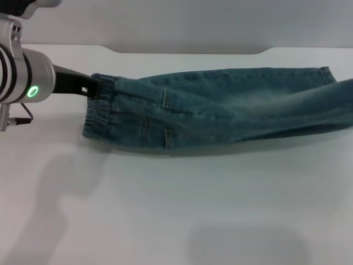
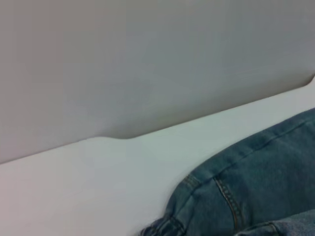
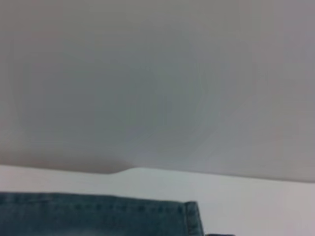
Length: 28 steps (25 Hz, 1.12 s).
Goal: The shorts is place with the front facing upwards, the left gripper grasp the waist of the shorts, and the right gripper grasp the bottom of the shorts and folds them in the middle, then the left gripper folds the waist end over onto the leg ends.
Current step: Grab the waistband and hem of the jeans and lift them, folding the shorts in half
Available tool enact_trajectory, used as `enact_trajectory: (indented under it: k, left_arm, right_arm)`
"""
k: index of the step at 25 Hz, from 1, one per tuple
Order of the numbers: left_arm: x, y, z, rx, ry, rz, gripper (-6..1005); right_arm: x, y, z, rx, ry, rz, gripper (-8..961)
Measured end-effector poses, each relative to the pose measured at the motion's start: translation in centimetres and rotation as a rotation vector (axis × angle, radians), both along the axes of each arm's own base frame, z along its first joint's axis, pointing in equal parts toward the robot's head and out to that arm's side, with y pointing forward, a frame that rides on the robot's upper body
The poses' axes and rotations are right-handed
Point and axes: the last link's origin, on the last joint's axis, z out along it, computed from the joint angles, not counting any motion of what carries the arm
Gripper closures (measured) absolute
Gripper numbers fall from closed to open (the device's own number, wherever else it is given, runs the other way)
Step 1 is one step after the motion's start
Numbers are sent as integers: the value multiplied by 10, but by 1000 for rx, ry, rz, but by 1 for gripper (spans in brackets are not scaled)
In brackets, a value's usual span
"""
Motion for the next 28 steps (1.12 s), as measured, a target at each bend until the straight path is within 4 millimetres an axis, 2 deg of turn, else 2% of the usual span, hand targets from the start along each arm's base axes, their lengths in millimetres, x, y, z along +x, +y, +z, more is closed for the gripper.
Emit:
enact_trajectory:
  k: [5, 12, 28]
  left_arm:
    - [-1, 3, 0, 17, -11, -10, 964]
    - [0, 6, -1, 33, -29, -24, 964]
    - [1, 17, -8, 70, -74, -66, 965]
  right_arm:
    - [3, 1, 1, 56, 2, 15, 943]
    - [10, 9, -10, 95, 19, 34, 942]
    - [21, 20, -19, 192, 21, 71, 940]
